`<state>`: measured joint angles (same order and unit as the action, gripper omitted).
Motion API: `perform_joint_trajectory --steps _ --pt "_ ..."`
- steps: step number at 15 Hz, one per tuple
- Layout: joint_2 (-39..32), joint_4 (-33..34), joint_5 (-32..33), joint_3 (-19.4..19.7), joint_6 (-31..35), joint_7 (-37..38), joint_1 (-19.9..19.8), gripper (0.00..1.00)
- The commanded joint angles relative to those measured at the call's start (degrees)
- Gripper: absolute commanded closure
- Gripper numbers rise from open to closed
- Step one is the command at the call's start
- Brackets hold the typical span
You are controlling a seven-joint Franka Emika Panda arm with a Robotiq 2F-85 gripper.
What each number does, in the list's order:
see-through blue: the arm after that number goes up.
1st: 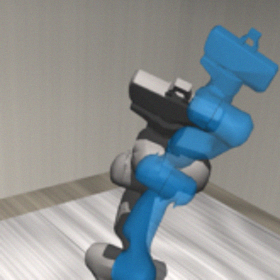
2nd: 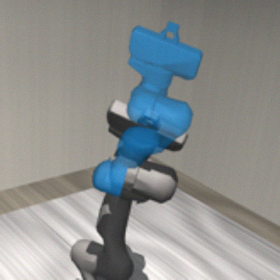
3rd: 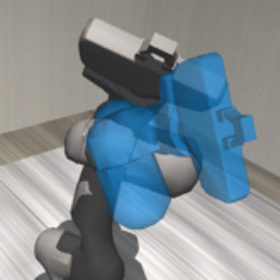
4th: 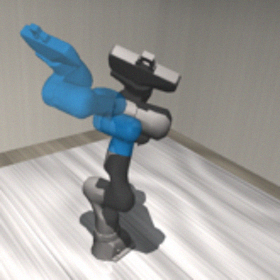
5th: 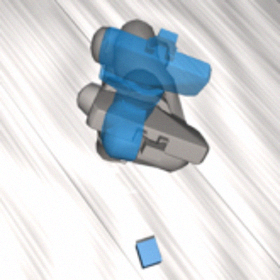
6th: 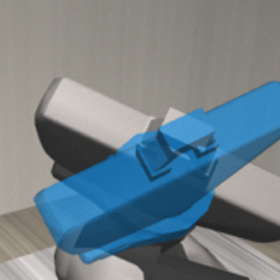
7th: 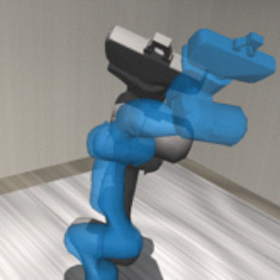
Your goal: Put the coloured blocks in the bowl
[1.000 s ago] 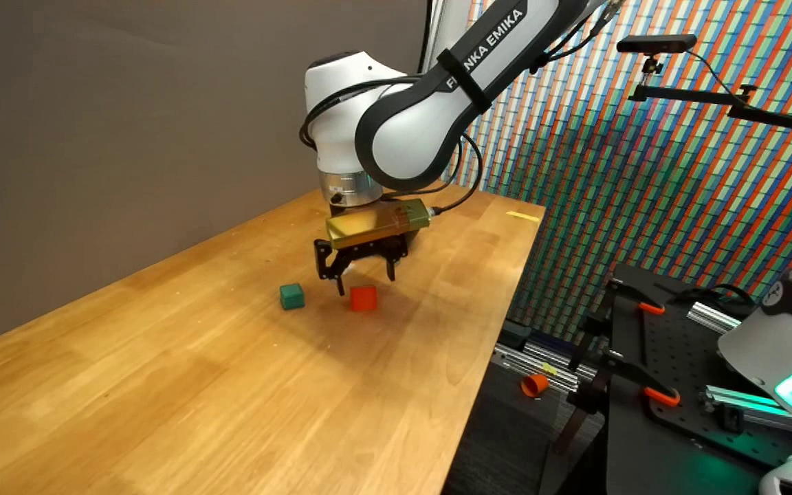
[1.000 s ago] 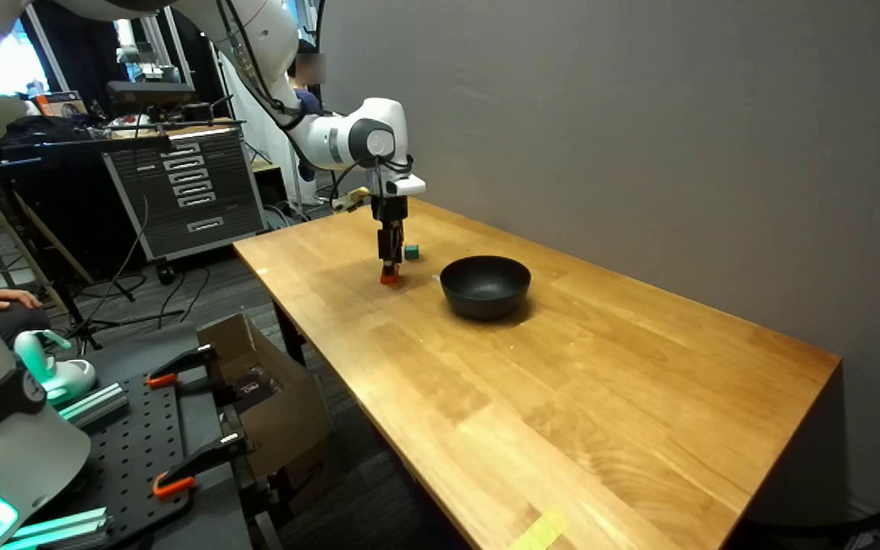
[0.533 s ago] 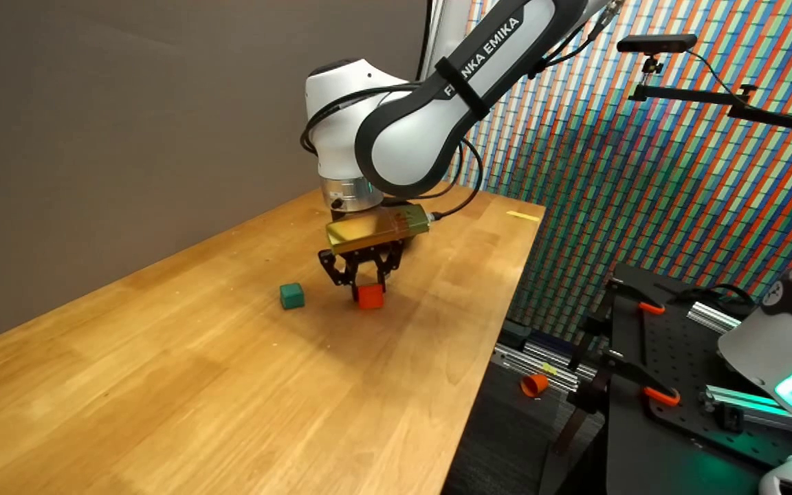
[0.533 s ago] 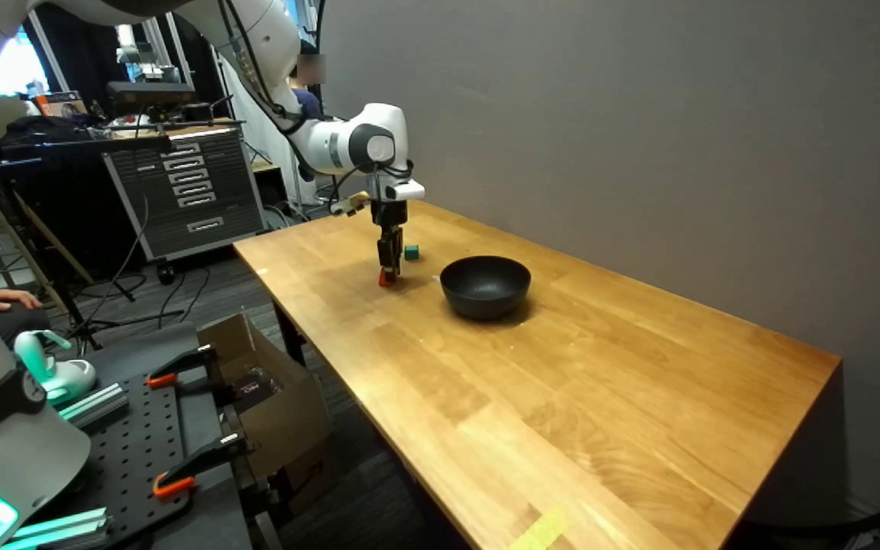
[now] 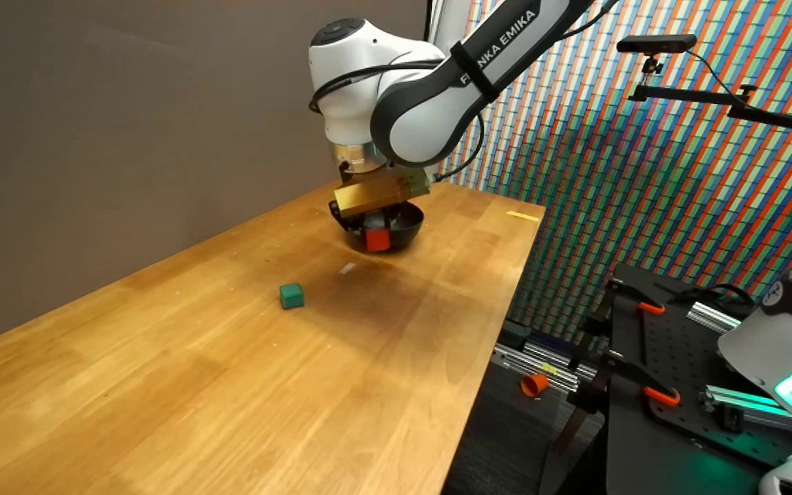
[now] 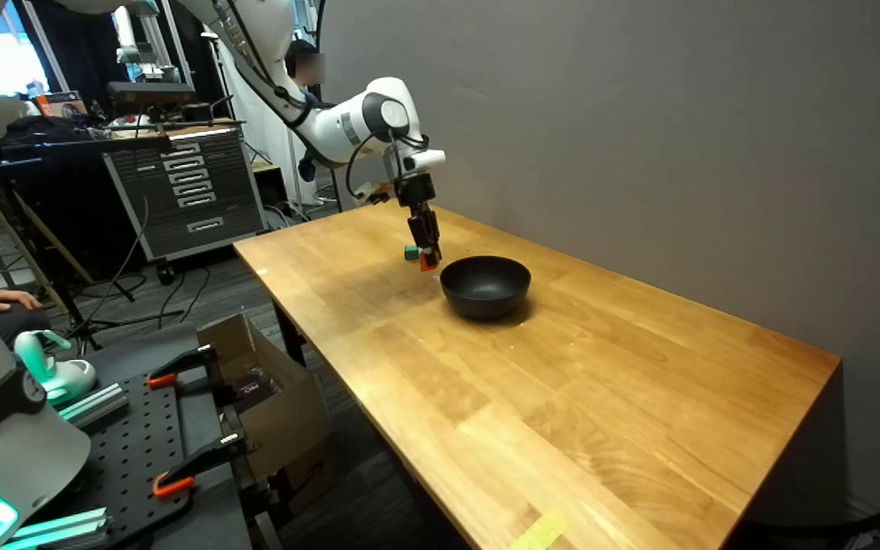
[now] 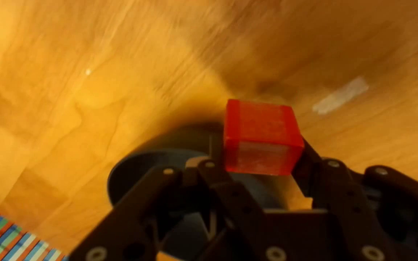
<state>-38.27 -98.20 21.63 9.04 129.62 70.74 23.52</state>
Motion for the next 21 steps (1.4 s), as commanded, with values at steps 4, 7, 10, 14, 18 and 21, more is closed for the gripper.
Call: perform_joint_trajectory --steps 4,7,10,14,18,21 --pt "2.0 2.4 17.1 5.1 -6.5 12.4 2.1 0.77" --pt "1.6 3.3 20.1 3.0 -9.4 15.3 0.3 0.27" --pt "1.9 3.5 16.6 -1.6 -7.7 13.4 -2.6 0.04" --pt "0.4 5.8 7.4 -8.2 -0.8 7.8 -6.0 0.0" --pt "-2.2 8.5 -2.6 -11.7 5.9 -0.2 -7.6 0.0" --pt "-5.8 10.7 -9.9 -13.4 10.2 -6.4 -8.1 0.0"
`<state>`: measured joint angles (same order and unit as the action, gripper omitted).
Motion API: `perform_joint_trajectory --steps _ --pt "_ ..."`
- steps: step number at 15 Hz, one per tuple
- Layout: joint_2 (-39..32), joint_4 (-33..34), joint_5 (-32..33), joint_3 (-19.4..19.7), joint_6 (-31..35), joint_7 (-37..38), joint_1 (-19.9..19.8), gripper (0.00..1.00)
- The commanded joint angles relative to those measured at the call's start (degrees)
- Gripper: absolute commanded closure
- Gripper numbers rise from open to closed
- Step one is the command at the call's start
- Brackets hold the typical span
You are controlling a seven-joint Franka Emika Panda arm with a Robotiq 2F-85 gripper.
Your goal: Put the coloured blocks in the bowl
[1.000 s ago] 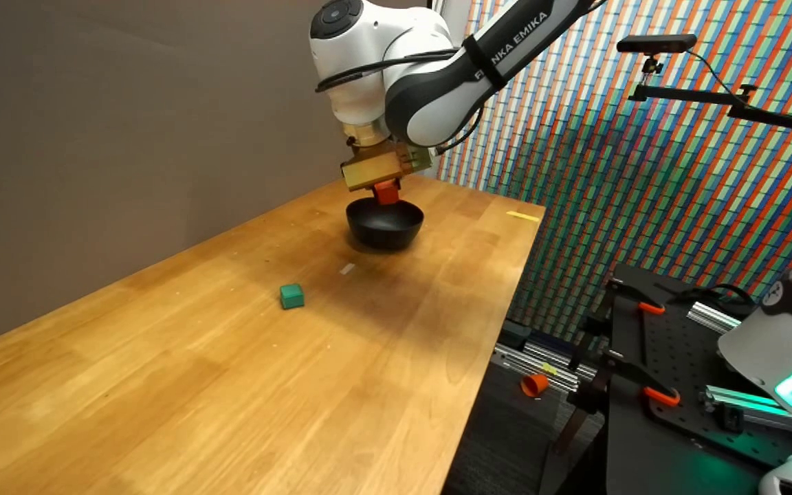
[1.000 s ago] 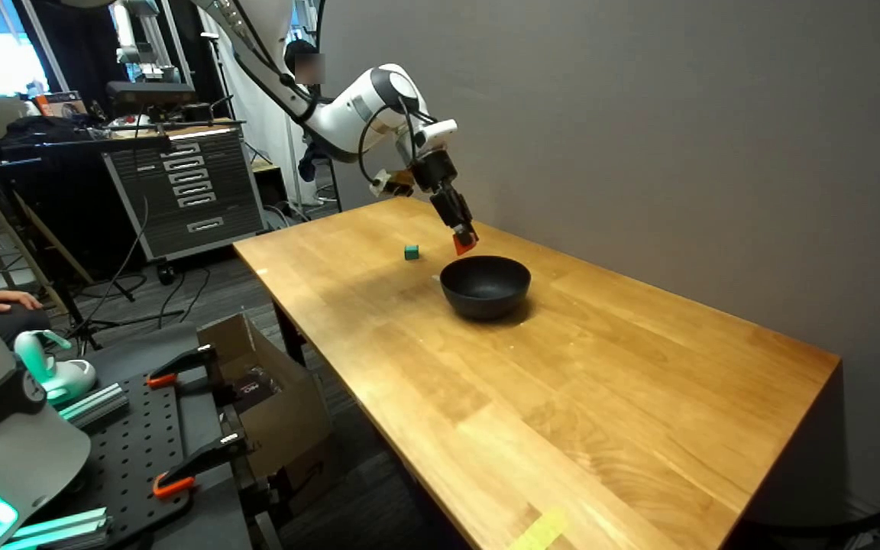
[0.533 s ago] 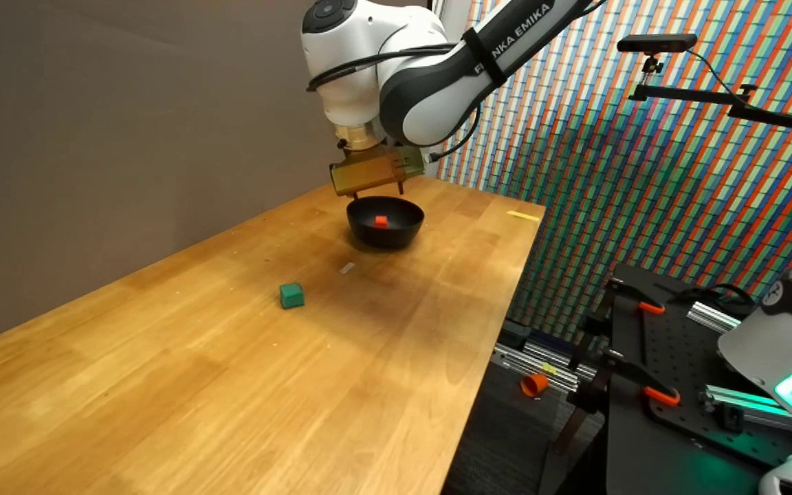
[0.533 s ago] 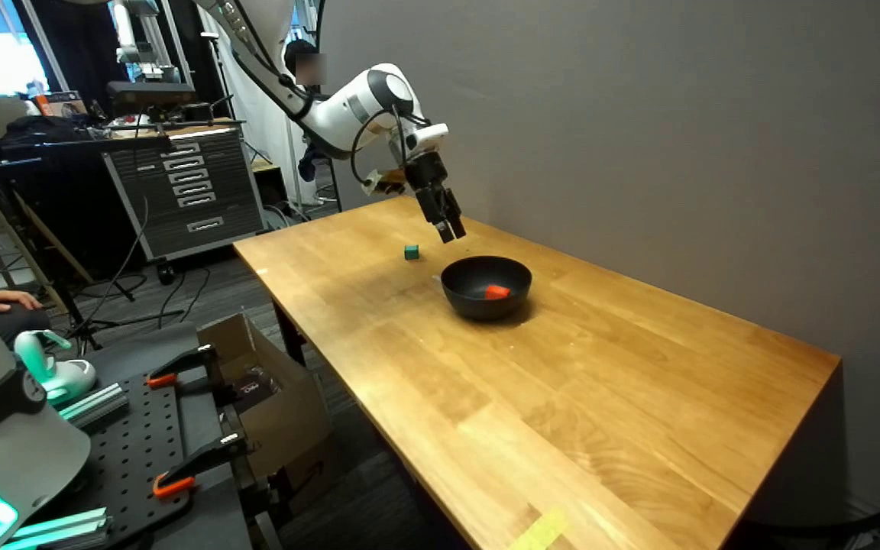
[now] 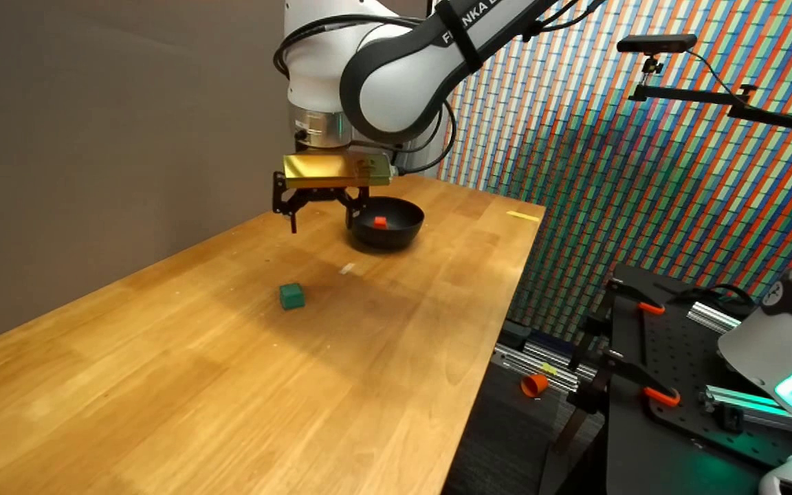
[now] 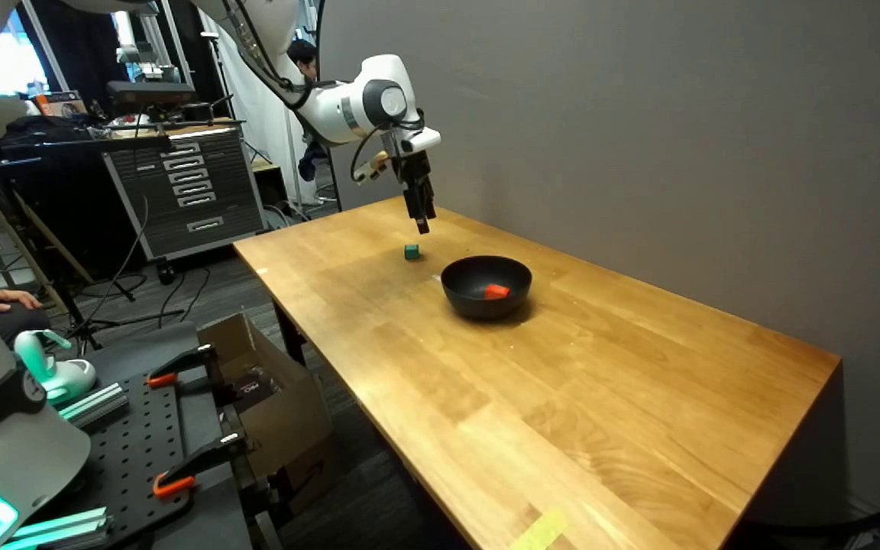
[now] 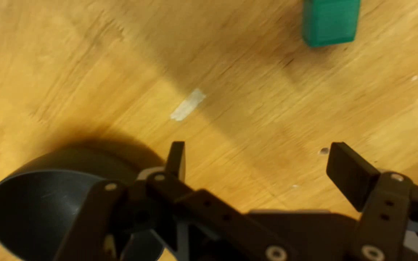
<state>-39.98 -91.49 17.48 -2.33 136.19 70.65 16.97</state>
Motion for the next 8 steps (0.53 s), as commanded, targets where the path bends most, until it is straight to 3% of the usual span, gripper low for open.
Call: perform_joint_trajectory --steps 1,8 --pt "-5.5 5.0 -8.4 -2.9 4.7 -8.8 -2.0 0.0" --pt "-13.5 12.7 -16.2 -2.5 3.2 -19.0 -0.3 0.0"
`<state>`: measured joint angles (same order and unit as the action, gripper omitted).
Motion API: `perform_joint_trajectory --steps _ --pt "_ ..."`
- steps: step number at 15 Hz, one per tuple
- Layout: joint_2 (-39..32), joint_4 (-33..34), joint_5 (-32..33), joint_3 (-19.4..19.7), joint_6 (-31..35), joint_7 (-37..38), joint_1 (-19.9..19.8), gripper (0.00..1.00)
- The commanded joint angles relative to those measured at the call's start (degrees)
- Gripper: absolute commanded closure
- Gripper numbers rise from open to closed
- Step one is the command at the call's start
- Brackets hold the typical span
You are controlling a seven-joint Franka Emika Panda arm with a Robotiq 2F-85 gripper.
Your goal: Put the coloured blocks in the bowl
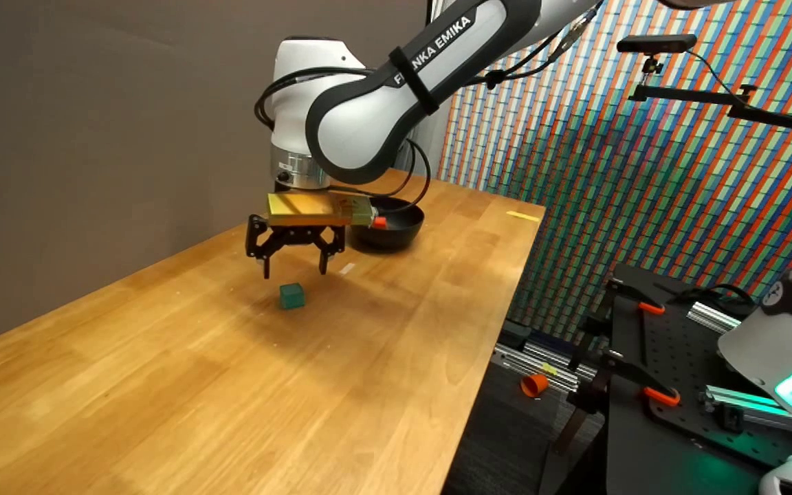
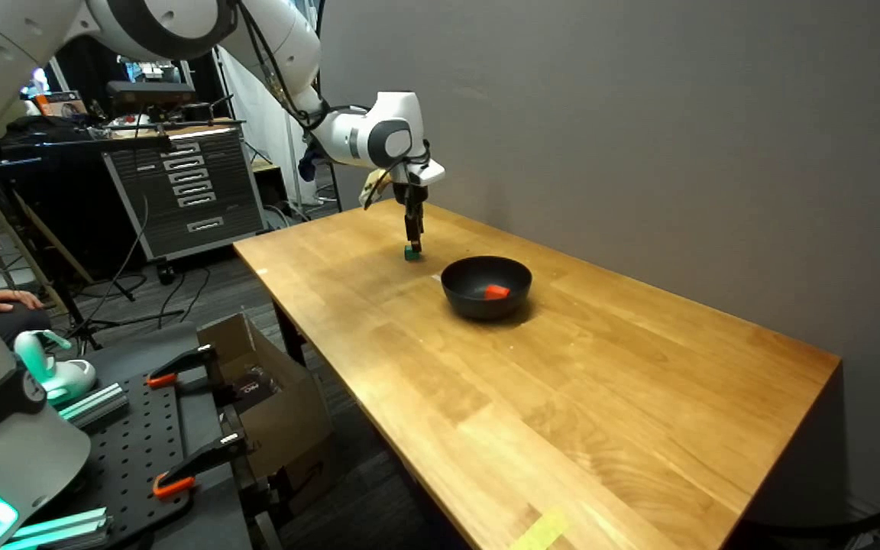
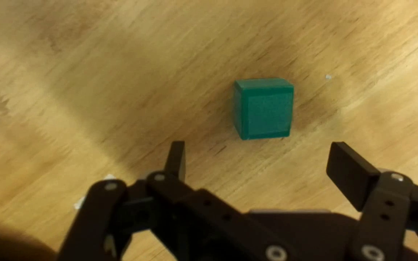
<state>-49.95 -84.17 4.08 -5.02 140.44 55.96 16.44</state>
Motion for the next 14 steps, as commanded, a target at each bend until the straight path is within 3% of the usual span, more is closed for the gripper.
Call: perform_joint_trajectory --steps 1,2,3,10,11,13,14 --pt "-4.2 6.2 -3.2 0.3 -1.2 -5.1 0.3 0.0" --pt "-4.7 6.7 -3.3 0.7 -1.5 -5.8 0.6 0.25" --pt "-5.2 7.3 -3.4 0.8 -1.9 -6.5 0.6 0.26" --pt "-3.7 5.5 -9.0 -0.2 -8.0 -7.8 -0.9 0.81" --pt "-3.3 5.2 -9.6 0.1 -8.5 -7.6 -0.9 0.87" --pt "-1.0 3.7 -7.8 3.1 -9.0 -4.9 0.7 0.87" --pt "0.9 2.4 -4.4 6.9 -8.7 -1.9 3.1 0.87"
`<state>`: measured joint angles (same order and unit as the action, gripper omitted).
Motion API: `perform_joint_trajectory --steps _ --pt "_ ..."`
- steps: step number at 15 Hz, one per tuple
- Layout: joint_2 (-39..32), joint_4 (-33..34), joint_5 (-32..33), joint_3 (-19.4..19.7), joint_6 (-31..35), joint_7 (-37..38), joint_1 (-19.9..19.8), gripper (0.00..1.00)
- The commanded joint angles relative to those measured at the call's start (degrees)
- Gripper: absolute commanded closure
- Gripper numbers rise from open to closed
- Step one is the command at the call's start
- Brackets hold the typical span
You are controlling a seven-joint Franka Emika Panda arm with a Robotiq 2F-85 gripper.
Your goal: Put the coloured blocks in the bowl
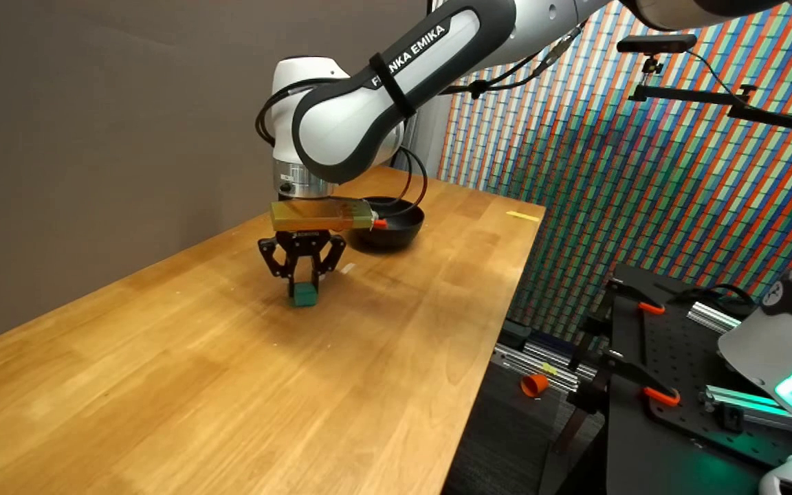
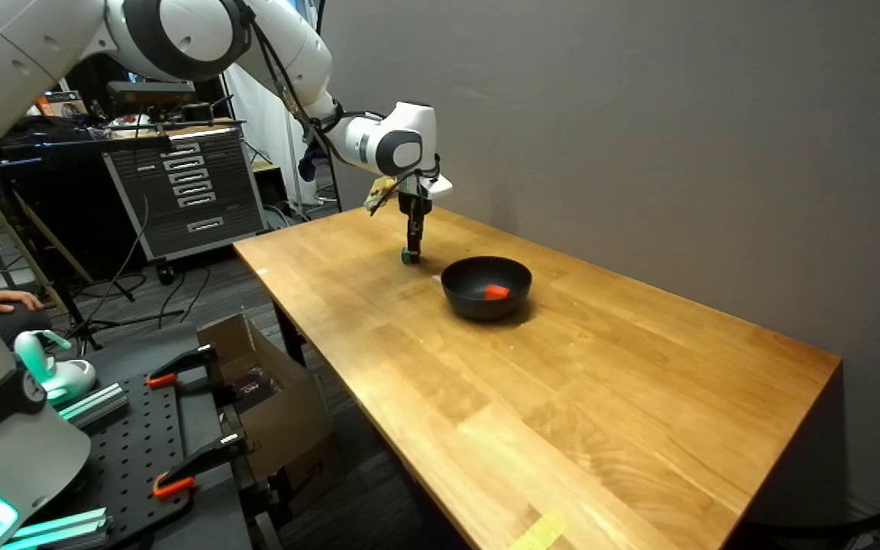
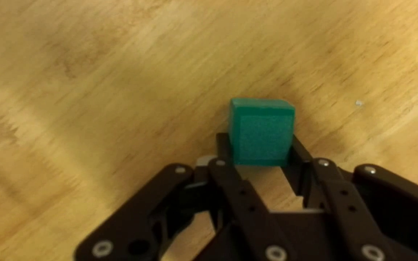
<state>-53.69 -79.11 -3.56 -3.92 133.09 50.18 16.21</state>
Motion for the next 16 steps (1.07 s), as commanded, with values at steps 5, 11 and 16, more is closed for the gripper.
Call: perform_joint_trajectory --steps 5,11,16 --pt "10.6 -6.4 15.0 15.6 -1.1 11.9 7.8 0.87" --pt "18.3 -14.7 31.1 22.1 -5.2 29.5 11.5 0.87" --pt "23.8 -20.5 38.0 18.0 -8.8 36.0 9.4 0.14"
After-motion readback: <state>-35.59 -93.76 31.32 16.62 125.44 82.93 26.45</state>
